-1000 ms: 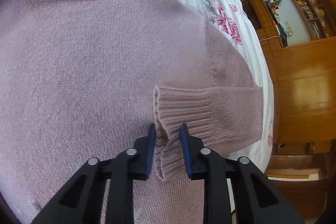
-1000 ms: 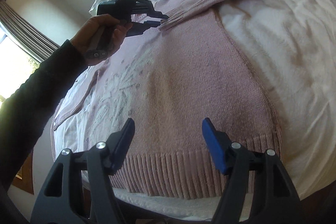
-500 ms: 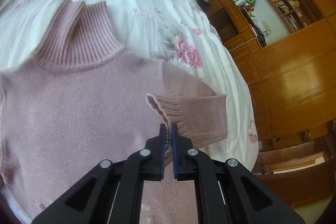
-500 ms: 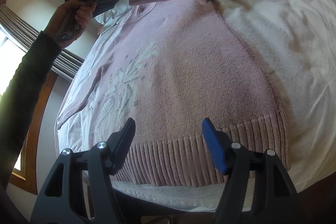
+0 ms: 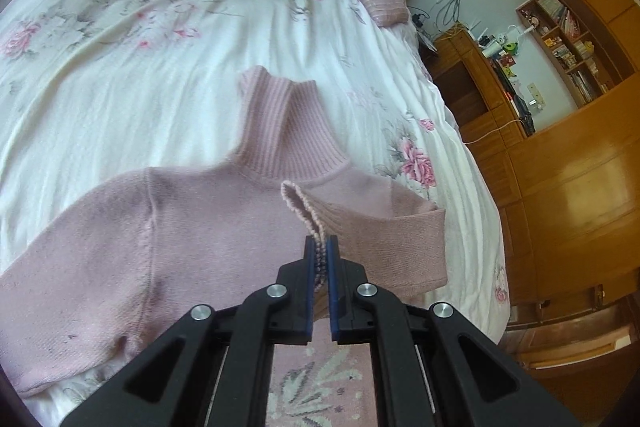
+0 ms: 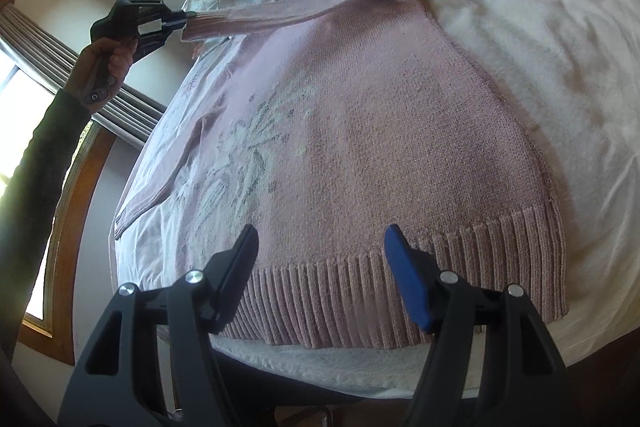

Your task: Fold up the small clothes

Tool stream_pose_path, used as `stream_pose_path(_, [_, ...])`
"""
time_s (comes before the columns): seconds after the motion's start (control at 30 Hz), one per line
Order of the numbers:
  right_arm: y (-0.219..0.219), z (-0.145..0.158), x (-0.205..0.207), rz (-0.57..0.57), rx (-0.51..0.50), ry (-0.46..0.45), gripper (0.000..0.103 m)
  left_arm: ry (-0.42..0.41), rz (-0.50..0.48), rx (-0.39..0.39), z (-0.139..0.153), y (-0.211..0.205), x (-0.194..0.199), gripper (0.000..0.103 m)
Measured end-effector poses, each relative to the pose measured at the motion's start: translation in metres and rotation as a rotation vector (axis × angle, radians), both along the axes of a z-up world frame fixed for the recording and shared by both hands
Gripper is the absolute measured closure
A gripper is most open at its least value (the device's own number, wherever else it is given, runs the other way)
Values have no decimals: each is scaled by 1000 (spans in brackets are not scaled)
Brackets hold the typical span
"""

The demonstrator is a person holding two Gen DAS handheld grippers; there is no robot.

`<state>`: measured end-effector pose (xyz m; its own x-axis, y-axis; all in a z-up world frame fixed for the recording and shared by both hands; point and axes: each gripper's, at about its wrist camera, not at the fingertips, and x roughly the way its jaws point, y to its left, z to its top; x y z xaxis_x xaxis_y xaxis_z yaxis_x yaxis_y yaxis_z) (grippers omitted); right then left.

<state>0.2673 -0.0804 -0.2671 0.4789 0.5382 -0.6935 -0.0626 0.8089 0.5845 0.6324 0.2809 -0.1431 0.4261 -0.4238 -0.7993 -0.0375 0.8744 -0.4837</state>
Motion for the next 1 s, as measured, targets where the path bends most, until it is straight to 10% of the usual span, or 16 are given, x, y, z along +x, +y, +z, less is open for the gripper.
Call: stream_pose_path(1.0, [21, -11, 11, 43, -3, 38, 37, 164, 207, -21, -96, 149, -24, 103])
